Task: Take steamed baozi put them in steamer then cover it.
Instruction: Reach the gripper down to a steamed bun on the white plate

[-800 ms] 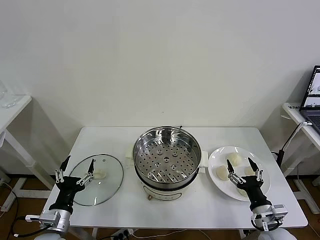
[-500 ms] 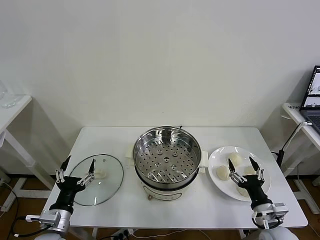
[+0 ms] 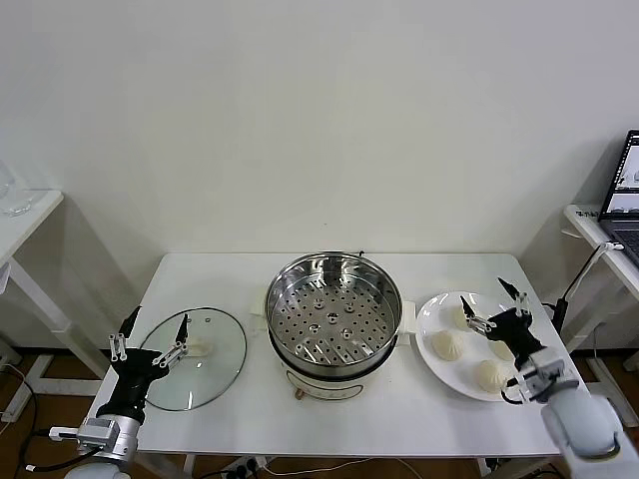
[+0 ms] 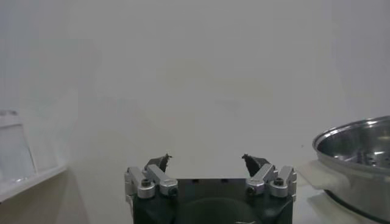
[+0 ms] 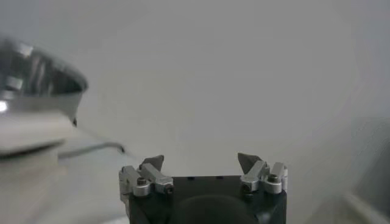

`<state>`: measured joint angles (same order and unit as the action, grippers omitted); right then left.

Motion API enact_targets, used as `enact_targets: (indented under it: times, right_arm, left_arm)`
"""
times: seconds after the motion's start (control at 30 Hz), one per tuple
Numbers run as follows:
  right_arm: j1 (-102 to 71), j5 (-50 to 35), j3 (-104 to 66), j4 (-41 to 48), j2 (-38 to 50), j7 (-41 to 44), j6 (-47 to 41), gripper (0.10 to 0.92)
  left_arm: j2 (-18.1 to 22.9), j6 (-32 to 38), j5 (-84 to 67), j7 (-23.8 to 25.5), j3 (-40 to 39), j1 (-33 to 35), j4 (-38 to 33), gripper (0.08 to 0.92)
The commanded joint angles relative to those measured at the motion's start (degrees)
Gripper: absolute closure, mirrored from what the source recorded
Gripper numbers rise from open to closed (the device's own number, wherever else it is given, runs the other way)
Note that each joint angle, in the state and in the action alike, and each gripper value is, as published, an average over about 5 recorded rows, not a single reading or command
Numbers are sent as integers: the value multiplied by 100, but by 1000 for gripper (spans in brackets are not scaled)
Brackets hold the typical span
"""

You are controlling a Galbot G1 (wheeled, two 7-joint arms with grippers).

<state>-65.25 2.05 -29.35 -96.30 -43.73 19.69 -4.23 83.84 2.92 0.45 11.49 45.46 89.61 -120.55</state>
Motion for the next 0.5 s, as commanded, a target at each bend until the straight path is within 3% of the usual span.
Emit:
enact_targets:
  times: [0.03, 0.23, 0.5]
  right_arm:
    - [2777, 1283, 2381, 1396, 1937, 2806, -514, 203]
    - [4966, 1705, 4519, 2352, 1834, 4560, -109, 203]
    - [6415, 1873, 6018, 3282, 1111, 5185, 180, 203]
  left_arm:
    - [-12, 6, -2, -7, -7, 4, -86, 177]
    - [10, 9, -2, -22, -12, 2, -88, 177]
    - [55, 12, 5, -37, -28, -6, -57, 177]
